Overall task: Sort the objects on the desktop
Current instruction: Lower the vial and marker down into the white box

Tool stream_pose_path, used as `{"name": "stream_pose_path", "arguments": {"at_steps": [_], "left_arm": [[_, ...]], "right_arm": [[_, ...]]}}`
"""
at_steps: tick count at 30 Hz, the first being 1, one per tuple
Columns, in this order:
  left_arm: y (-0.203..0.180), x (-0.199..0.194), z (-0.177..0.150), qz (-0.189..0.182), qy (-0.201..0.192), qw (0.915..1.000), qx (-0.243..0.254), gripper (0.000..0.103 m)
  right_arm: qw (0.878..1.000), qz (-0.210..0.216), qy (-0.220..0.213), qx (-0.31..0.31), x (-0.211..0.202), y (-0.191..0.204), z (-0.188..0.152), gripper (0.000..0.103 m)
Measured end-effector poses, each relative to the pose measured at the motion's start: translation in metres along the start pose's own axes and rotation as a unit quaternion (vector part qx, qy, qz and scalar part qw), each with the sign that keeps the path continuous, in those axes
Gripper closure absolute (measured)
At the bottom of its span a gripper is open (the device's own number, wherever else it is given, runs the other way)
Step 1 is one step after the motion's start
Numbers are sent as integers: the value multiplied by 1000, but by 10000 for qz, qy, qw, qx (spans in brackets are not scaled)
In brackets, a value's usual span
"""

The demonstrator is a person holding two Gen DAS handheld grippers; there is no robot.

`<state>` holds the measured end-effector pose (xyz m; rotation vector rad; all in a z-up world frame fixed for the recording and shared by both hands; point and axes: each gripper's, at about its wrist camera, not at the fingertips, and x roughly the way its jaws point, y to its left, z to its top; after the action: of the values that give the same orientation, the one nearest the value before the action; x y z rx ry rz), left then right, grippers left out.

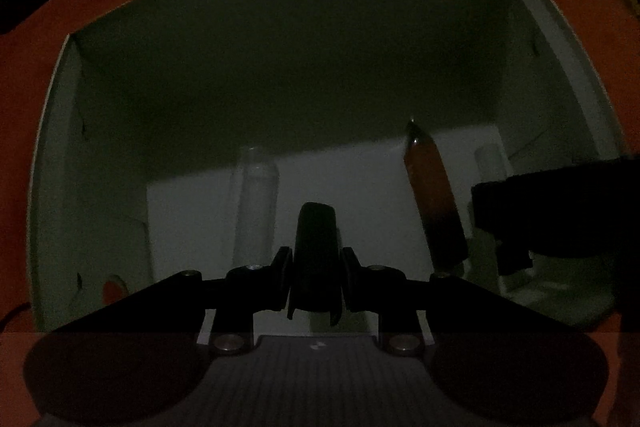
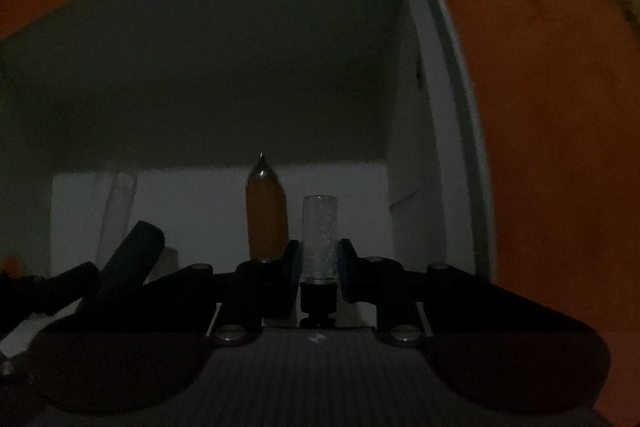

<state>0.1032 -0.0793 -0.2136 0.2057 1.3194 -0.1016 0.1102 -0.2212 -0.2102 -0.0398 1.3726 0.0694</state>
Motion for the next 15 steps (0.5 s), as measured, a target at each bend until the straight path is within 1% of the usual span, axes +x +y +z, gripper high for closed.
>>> {"name": "stream_pose_path", "arguments": {"at_steps": [4,15], "left_arm": [[-2,3,-1,30,42,10000,-45,82],[-9,6,-4,80,-35,10000,10,82]], "right_arm": [[10000,39,66,-24,5,1,-2,82],[9998,39,192,-57,13,1,-3,82]]}}
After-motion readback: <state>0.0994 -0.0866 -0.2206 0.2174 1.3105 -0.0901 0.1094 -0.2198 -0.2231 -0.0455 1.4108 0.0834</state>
